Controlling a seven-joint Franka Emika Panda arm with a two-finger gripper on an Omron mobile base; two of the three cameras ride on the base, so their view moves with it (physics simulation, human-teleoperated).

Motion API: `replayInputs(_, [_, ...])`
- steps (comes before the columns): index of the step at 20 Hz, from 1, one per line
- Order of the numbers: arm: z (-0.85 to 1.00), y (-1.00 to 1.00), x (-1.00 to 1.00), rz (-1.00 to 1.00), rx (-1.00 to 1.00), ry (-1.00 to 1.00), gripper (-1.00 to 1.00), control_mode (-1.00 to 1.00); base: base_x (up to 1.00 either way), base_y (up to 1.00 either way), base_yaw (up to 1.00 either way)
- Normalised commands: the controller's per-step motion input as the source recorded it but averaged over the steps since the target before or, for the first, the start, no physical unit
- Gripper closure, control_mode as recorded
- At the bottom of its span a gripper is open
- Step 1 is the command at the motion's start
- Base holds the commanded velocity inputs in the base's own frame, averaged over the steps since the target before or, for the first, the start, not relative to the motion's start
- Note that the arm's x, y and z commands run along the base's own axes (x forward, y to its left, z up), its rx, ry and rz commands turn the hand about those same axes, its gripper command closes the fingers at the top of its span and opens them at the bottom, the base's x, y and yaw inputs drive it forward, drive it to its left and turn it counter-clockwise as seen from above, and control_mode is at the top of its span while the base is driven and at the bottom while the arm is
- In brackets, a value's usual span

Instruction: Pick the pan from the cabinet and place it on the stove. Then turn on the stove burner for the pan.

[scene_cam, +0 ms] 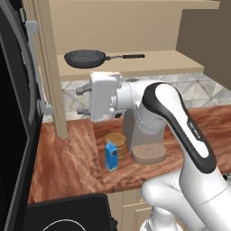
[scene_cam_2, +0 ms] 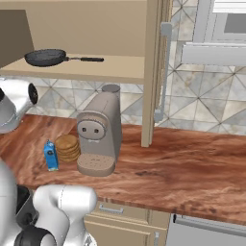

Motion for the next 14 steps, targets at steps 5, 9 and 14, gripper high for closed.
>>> replayInputs(5, [0.01,-0.42,0.12,0.0,-0.08,-0.19,-1.0,-1.0,0.0,0.0,0.0])
replayInputs(9, [0.06,-0.39,0.22,0.0,-0.08,-0.2,-1.0,-1.0,0.0,0.0,0.0])
replayInputs(14, [0.08,-0.38,0.29,0.0,-0.09,-0.22,-1.0,-1.0,0.0,0.0,0.0])
